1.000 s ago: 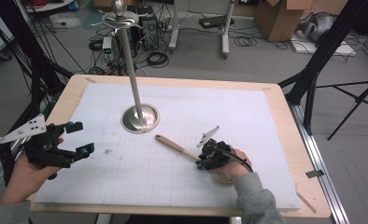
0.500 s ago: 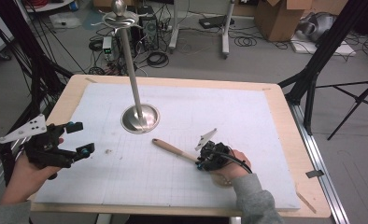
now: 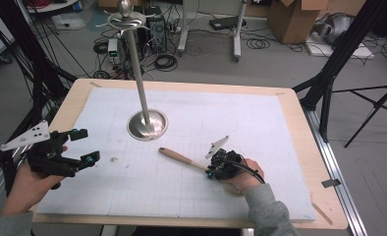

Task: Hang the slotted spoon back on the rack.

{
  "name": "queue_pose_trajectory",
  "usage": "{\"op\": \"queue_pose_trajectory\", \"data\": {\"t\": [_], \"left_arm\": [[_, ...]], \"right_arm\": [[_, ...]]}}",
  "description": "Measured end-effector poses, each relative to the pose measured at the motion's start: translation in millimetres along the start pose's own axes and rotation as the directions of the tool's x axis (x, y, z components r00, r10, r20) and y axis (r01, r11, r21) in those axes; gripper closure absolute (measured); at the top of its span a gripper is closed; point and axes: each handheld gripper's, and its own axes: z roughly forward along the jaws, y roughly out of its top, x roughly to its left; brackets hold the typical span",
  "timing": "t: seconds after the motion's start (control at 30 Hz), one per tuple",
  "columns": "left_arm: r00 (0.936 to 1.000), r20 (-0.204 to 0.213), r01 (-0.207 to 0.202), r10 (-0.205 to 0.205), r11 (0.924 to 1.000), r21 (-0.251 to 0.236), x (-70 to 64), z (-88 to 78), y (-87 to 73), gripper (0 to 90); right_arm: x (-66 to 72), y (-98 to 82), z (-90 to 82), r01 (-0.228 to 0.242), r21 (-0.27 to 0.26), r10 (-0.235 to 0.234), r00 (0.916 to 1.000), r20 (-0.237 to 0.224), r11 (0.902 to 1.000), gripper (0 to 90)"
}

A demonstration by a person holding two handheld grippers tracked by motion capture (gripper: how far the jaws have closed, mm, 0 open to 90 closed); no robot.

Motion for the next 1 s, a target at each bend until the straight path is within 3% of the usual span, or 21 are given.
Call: {"op": "queue_pose_trajectory", "data": {"t": [0.17,0.37,0.73,1.0], "left_arm": [[1.0000,-0.001,0.000,0.000,1.0000,-0.005,0.0,-0.8,0.7,4.2],[1.0000,-0.001,0.001,-0.001,1.0000,-0.006,-0.8,-1.2,1.1,4.1],[1.0000,-0.001,-0.009,0.009,0.9998,-0.018,-0.9,-3.4,2.2,4.1],[0.9998,0.006,-0.018,0.018,0.9998,-0.012,-1.7,-2.6,2.0,4.1]], "right_arm": [[-3.2,-1.4,-2.2,-0.013,-0.018,0.012,0.9999,-0.007,0.9998,78.0],[-8.1,-3.9,-14.3,-0.053,-0.087,0.051,0.9982,-0.031,0.9948,78.1],[-12.0,-3.3,-35.5,-0.061,-0.169,0.057,0.9980,-0.027,0.9837,78.1],[-18.9,-4.2,-48.2,-0.082,-0.248,0.071,0.9961,-0.052,0.9652,78.1]]}}
